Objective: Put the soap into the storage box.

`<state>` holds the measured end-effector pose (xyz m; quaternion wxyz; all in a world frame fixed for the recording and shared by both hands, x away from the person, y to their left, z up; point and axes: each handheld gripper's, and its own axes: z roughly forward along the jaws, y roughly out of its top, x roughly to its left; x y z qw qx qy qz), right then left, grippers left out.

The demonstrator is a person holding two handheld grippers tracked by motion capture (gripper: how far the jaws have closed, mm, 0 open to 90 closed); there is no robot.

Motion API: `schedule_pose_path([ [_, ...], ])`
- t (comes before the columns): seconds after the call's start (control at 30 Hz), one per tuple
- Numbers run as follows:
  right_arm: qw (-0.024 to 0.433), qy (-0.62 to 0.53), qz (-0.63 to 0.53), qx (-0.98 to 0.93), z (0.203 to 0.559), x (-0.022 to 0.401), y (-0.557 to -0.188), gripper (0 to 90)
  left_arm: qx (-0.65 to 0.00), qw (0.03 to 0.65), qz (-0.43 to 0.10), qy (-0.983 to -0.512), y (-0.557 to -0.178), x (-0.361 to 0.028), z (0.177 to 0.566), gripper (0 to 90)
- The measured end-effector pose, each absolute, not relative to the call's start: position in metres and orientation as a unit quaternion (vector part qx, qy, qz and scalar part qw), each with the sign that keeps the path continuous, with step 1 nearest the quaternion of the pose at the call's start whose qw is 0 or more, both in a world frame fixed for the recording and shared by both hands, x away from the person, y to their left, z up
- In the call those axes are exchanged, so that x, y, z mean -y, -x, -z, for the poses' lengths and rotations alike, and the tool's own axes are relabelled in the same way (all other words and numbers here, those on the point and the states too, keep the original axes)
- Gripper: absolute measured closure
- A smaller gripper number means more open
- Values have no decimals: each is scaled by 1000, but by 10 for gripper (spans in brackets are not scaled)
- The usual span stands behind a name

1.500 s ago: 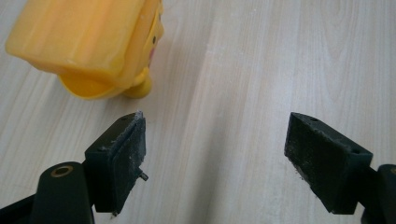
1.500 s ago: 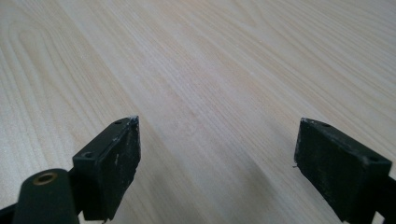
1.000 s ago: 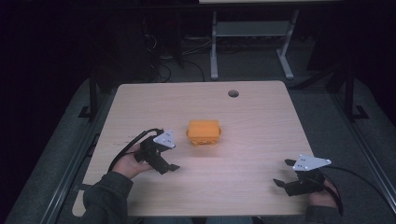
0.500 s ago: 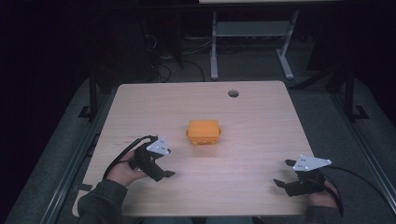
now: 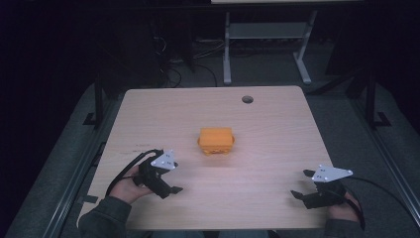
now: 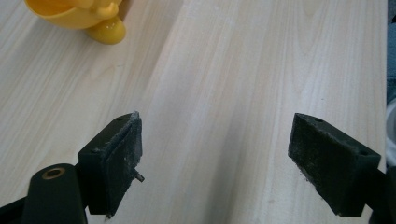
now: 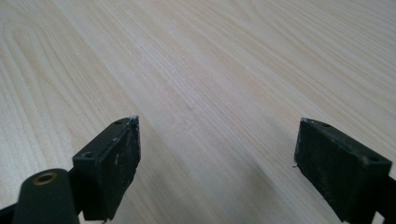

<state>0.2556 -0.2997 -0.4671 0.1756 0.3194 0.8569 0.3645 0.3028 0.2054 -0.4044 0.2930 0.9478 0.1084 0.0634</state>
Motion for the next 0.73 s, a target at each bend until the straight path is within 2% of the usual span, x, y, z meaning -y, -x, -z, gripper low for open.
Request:
schedule_pose_path([
  [0.73, 176, -315, -362, -859, 466, 299, -255, 140, -148, 316, -65, -935, -270, -234, 428, 165],
])
